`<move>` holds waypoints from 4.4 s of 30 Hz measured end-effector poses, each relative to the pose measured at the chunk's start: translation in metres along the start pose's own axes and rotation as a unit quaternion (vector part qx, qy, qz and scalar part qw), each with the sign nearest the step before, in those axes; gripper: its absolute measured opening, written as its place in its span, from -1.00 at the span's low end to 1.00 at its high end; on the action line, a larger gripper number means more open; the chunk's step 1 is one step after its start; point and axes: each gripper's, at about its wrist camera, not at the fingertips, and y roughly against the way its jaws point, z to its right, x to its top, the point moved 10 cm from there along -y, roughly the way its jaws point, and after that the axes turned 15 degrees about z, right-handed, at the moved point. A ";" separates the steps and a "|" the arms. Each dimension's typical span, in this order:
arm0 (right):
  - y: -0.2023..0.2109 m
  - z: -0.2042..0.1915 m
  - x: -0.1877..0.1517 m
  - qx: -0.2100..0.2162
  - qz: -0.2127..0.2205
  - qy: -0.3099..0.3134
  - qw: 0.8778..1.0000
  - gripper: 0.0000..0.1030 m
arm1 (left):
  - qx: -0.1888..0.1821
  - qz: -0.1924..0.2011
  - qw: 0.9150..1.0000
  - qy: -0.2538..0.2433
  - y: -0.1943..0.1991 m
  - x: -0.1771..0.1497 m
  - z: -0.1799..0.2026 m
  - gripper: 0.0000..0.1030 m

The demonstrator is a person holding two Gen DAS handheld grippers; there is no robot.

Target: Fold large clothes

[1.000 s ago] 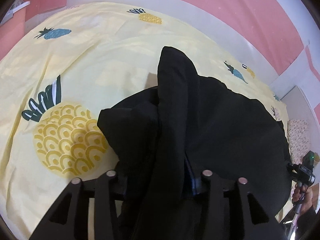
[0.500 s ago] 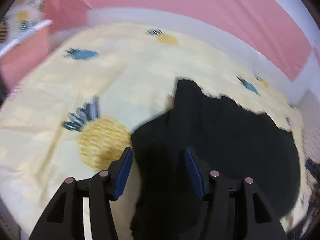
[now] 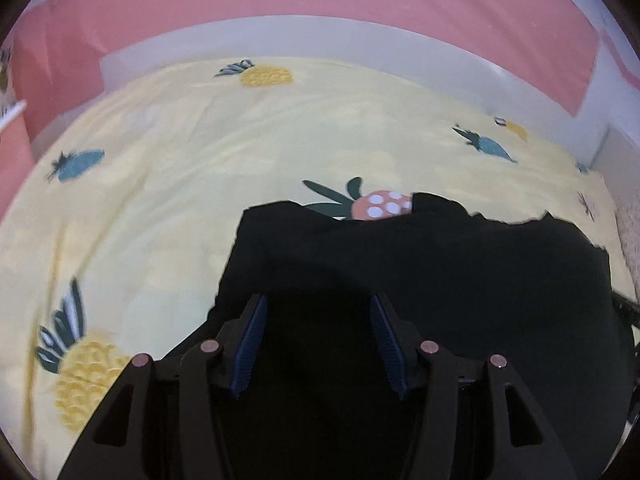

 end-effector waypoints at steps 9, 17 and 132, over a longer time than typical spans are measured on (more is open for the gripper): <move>-0.016 0.013 -0.001 -0.016 -0.007 -0.024 1.000 0.12 | 0.007 -0.005 1.000 0.005 -0.004 0.003 0.000 0.09; -0.032 0.049 0.007 -0.050 -0.049 -0.068 0.995 0.12 | 0.043 -0.044 0.997 0.036 -0.030 0.008 -0.029 0.27; 0.275 -0.144 -0.129 0.037 0.009 0.070 0.997 0.12 | -0.017 -0.041 0.998 -0.043 0.285 -0.133 0.131 0.24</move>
